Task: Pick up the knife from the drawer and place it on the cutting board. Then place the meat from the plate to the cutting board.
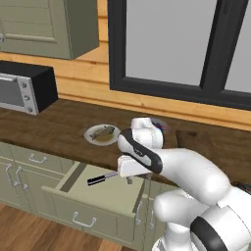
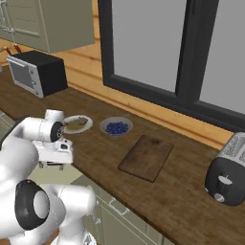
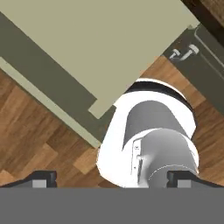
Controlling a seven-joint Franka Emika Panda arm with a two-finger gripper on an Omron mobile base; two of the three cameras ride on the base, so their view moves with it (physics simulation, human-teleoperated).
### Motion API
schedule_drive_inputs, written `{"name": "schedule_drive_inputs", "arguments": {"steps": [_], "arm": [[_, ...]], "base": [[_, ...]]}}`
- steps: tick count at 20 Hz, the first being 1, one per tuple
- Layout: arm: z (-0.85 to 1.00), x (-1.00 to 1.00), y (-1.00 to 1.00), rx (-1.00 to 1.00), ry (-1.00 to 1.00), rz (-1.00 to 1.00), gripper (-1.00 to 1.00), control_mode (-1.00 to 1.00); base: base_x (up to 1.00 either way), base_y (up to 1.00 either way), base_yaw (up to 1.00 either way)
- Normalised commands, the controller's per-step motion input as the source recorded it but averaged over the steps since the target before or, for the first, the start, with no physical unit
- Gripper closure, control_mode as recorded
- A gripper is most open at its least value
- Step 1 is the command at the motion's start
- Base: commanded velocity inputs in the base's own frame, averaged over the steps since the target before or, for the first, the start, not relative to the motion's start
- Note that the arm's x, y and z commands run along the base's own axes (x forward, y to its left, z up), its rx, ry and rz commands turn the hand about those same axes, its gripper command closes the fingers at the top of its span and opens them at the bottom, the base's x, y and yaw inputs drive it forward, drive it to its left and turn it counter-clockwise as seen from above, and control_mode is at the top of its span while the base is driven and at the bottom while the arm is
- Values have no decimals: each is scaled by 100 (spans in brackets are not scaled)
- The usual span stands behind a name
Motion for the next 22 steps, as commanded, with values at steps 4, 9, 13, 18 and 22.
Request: {"name": "schedule_drive_inputs", "arguments": {"steps": [4, 9, 13, 18, 22], "arm": [[-92, 6, 79, -2, -1, -21, -100, -100], [-85, 5, 63, -1, 0, -25, -100, -100], [-69, 7, 50, -1, 0, -26, -100, -100], [-35, -70, 53, 1, 0, -19, -100, -100], [-14, -100, 54, 7, 0, -12, -100, -100]], "base": [[0, 0, 0], [0, 0, 0], [0, 0, 0], [0, 0, 0], [0, 0, 0]]}}
